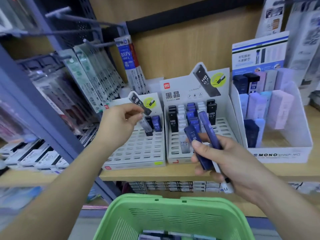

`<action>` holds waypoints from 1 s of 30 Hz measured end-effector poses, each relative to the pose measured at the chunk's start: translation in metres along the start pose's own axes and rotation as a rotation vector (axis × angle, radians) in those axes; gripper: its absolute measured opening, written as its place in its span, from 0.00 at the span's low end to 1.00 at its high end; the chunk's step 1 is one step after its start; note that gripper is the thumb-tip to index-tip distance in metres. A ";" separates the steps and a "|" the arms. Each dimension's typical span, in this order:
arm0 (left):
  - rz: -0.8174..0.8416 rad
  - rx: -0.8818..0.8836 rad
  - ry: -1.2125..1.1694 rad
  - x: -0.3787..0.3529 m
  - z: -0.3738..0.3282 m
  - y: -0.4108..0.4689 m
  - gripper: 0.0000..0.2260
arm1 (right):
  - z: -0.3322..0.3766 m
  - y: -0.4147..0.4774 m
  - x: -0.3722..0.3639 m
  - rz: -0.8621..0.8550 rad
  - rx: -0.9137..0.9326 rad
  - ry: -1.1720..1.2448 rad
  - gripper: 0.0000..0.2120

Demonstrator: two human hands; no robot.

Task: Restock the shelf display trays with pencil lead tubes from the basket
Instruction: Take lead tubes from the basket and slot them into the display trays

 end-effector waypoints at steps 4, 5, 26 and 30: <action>-0.029 0.089 -0.045 -0.001 0.028 0.001 0.05 | -0.006 0.009 -0.011 0.005 0.015 -0.087 0.15; -0.043 0.108 -0.065 -0.001 0.035 0.002 0.06 | -0.008 0.012 -0.014 0.009 0.022 -0.111 0.17; -0.134 0.115 -0.160 -0.030 0.071 0.027 0.04 | -0.024 0.026 -0.030 0.036 0.011 0.007 0.09; -0.105 0.011 -0.013 -0.031 0.069 0.026 0.05 | -0.023 0.024 -0.032 0.021 0.024 0.012 0.10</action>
Point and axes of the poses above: each hand's wrist, its own y-axis towards the middle knuckle, its own x-axis out of the back of the hand, z = x × y, the point moved 2 cm from there along y, towards the middle knuckle, and after that the axes turned 13 degrees about z, right-handed, at the moved point
